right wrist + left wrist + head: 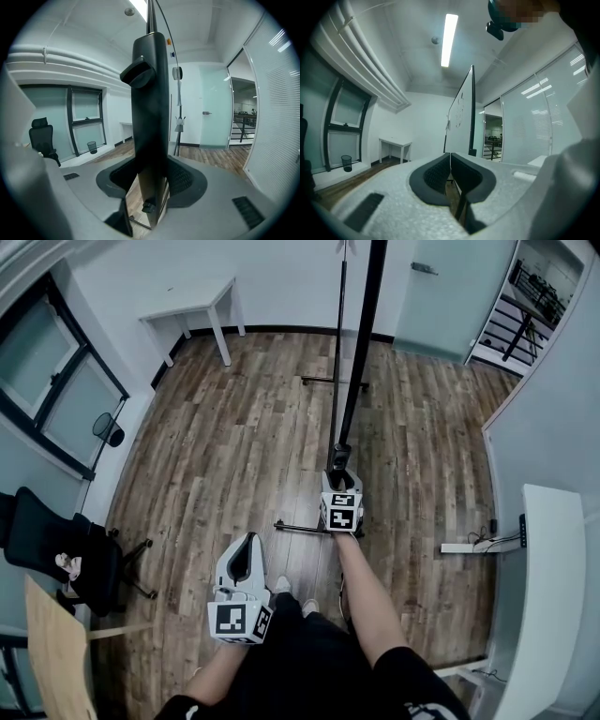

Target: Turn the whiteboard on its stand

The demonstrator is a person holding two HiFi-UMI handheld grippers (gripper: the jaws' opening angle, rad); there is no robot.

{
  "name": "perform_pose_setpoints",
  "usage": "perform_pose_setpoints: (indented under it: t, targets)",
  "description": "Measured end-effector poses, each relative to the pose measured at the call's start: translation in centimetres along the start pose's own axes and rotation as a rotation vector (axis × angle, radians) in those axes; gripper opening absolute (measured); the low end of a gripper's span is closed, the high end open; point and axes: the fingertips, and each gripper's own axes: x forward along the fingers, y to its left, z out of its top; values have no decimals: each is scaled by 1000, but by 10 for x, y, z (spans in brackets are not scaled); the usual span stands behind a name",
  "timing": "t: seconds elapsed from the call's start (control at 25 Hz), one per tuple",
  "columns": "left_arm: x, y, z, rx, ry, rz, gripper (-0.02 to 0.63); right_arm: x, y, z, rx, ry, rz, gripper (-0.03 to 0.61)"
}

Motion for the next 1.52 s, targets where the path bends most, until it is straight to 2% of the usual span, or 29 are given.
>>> perform_pose_setpoints:
  t: [0.4, 0.8, 1.52]
  targets:
    - [-19, -16, -7, -16, 36, -37, 20, -44, 17, -16, -1, -13, 12, 190]
    - [-33, -21, -9, -32, 45, -123, 20, -95, 34, -33, 19, -19, -6, 190]
    - [-52, -8, -12, -22, 56, -221, 20, -177, 65, -68, 56, -24, -41, 192]
